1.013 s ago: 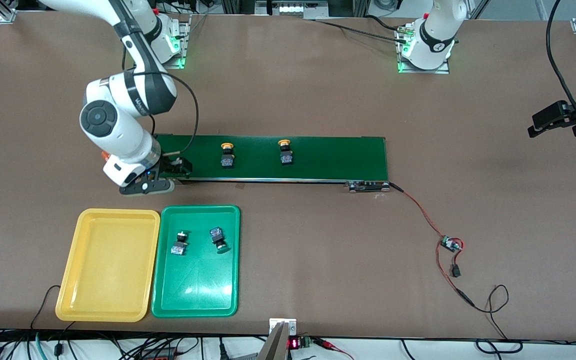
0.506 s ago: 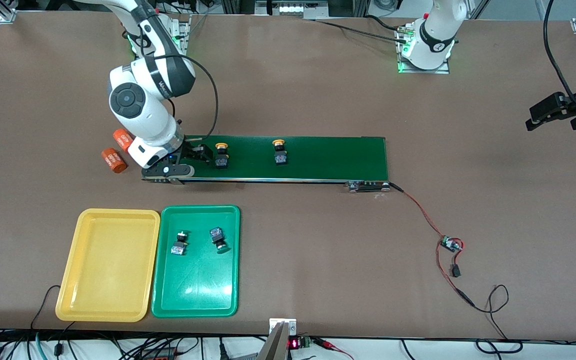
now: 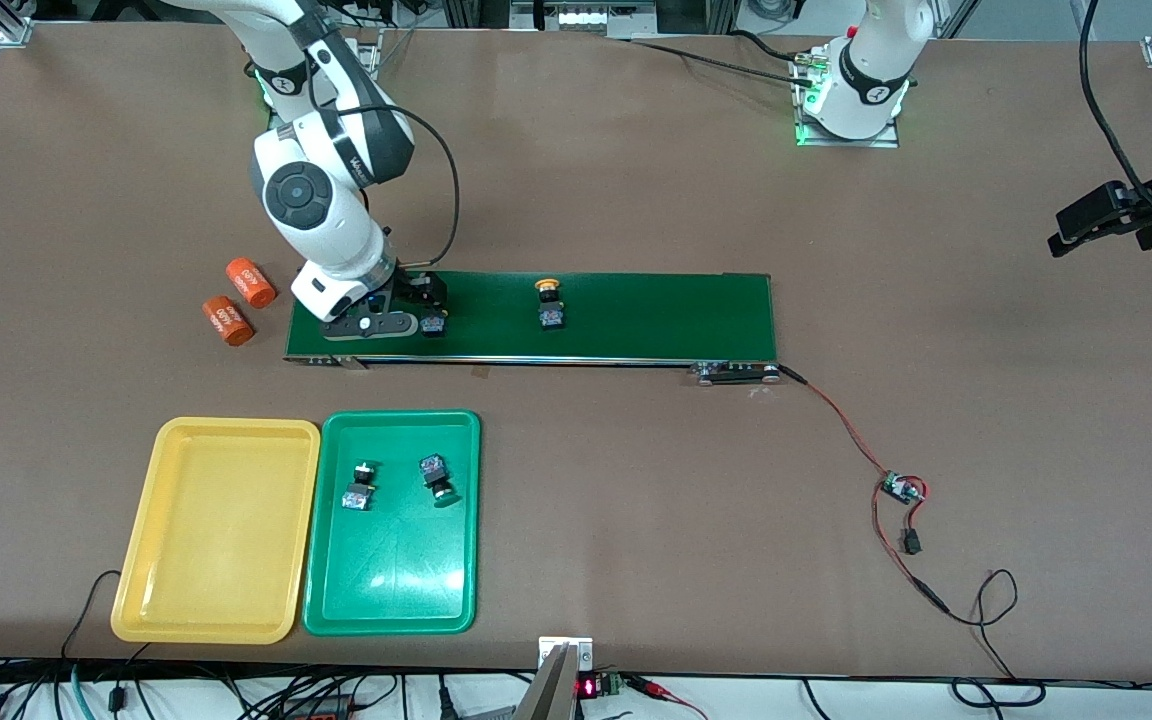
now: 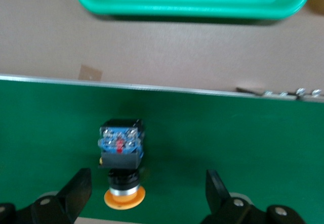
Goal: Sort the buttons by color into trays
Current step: 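Grasp the orange-capped button with the right gripper and lift it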
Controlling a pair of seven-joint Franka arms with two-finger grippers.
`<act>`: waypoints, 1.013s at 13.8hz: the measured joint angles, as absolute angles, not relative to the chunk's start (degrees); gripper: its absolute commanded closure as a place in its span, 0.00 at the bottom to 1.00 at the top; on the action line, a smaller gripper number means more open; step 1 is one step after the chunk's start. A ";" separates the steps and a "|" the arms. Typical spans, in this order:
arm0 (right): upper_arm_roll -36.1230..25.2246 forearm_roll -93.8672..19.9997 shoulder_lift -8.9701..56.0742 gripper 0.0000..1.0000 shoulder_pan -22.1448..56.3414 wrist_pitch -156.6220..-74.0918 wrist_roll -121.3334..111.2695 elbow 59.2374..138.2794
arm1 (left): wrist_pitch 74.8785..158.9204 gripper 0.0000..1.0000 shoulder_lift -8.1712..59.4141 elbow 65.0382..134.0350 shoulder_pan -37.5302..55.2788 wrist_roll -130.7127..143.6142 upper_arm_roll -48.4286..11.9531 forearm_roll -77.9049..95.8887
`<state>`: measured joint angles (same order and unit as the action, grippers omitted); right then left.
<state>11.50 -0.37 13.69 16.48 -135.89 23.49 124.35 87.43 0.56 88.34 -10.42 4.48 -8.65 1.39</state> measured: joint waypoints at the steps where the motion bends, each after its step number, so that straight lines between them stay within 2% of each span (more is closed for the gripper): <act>1: 11.63 -0.37 13.69 0.00 16.61 -135.98 23.60 124.77 | 87.24 0.00 0.53 88.34 -10.42 4.37 -8.67 1.39; 6: 11.72 -0.37 13.99 0.01 16.63 -136.15 23.64 125.41 | 87.02 0.00 0.49 88.36 -10.41 4.31 -8.81 1.39; 11: 11.72 -0.37 15.67 0.12 16.62 -137.13 23.64 125.60 | 87.01 0.00 0.17 88.36 -10.48 4.22 -8.78 1.39; 13: 11.70 -0.35 16.19 0.22 16.57 -137.38 23.64 125.60 | 87.01 0.00 0.09 88.35 -10.48 4.21 -8.78 1.39; 14: 11.70 -0.31 16.39 0.33 16.55 -137.44 23.61 125.60 | 87.01 0.00 0.08 88.35 -10.49 4.20 -8.77 1.39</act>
<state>11.70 -0.31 16.39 16.55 -137.44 23.61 125.60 87.01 0.08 88.35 -10.49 4.20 -8.77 1.39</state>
